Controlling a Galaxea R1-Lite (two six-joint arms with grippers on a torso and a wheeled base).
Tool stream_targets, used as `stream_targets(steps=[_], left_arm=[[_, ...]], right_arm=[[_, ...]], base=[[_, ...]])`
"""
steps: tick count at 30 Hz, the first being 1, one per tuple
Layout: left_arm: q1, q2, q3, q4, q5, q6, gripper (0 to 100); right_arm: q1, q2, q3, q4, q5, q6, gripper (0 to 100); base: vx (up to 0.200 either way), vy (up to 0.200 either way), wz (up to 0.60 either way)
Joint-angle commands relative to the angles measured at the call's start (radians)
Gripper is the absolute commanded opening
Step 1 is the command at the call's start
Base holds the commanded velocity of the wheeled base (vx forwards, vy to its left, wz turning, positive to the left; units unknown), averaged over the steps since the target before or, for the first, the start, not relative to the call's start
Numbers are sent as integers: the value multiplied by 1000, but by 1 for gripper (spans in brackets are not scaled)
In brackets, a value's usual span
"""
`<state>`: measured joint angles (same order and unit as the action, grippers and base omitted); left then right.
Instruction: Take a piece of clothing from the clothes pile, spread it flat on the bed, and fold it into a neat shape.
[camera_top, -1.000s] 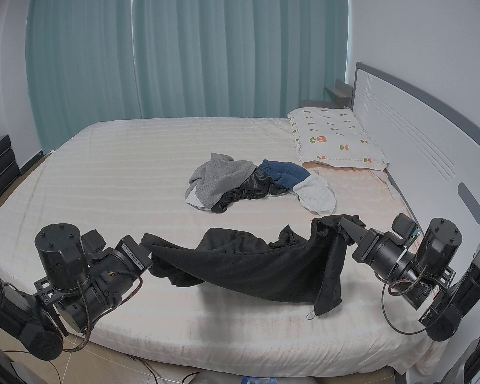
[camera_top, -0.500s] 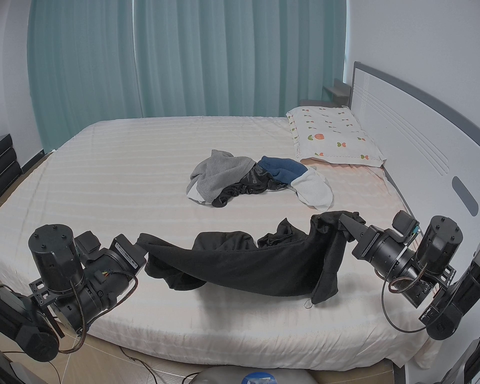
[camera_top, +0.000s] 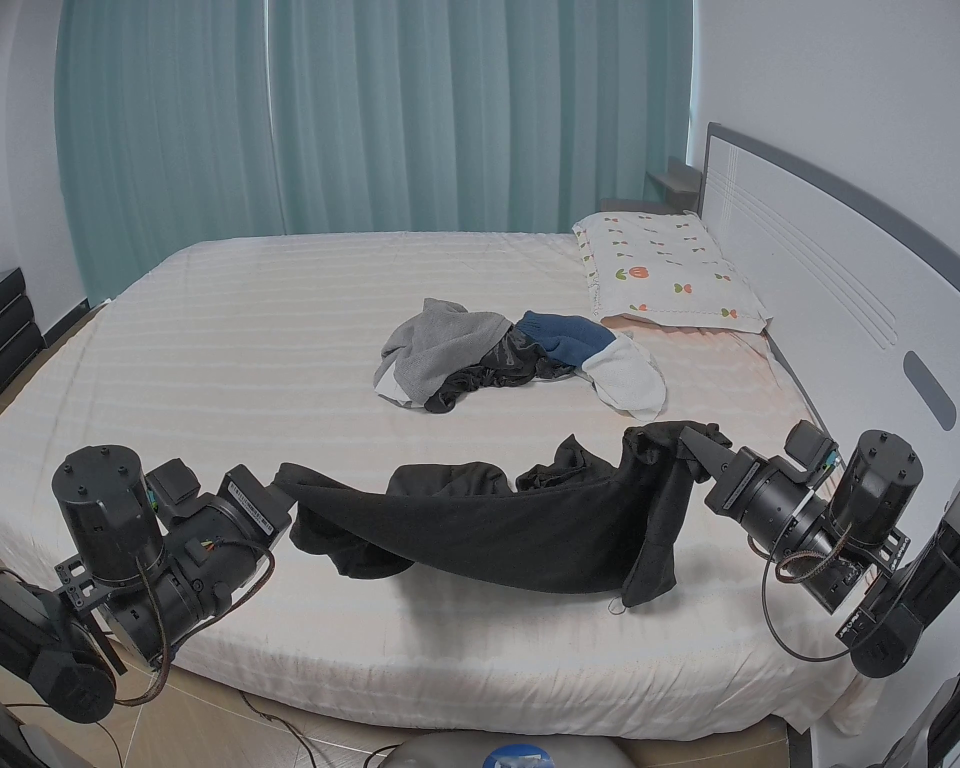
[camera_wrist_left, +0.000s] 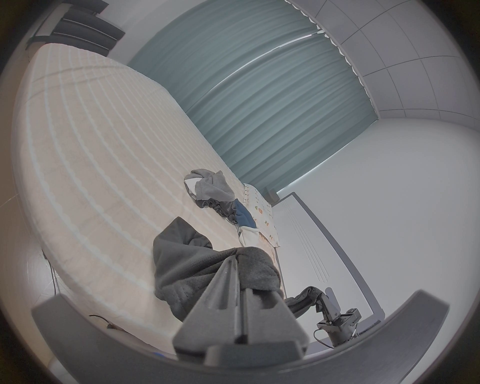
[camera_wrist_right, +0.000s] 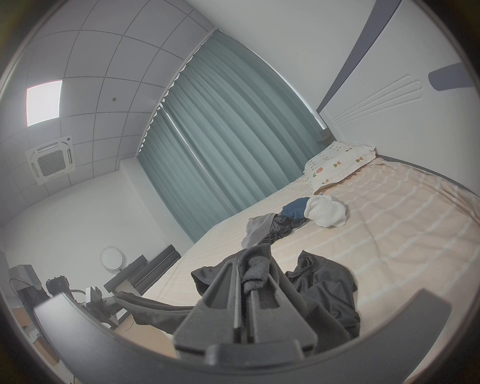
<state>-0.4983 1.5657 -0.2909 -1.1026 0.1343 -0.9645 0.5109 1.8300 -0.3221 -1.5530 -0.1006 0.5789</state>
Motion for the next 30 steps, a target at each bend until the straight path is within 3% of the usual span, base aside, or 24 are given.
stream_targets(steps=[1, 9, 30], left_arm=[[1, -3, 1, -2, 2, 1, 0], [3, -6, 2, -2, 1, 1, 0], [3, -6, 6, 0, -25, 1, 0]], right_arm=[[-5, -6, -3, -15, -1, -1, 0], [-46, -5, -35, -15, 2, 9, 0], [-34, 3, -68, -15, 2, 87, 0]], base=[[0, 200, 0], [0, 200, 0], [0, 200, 0]])
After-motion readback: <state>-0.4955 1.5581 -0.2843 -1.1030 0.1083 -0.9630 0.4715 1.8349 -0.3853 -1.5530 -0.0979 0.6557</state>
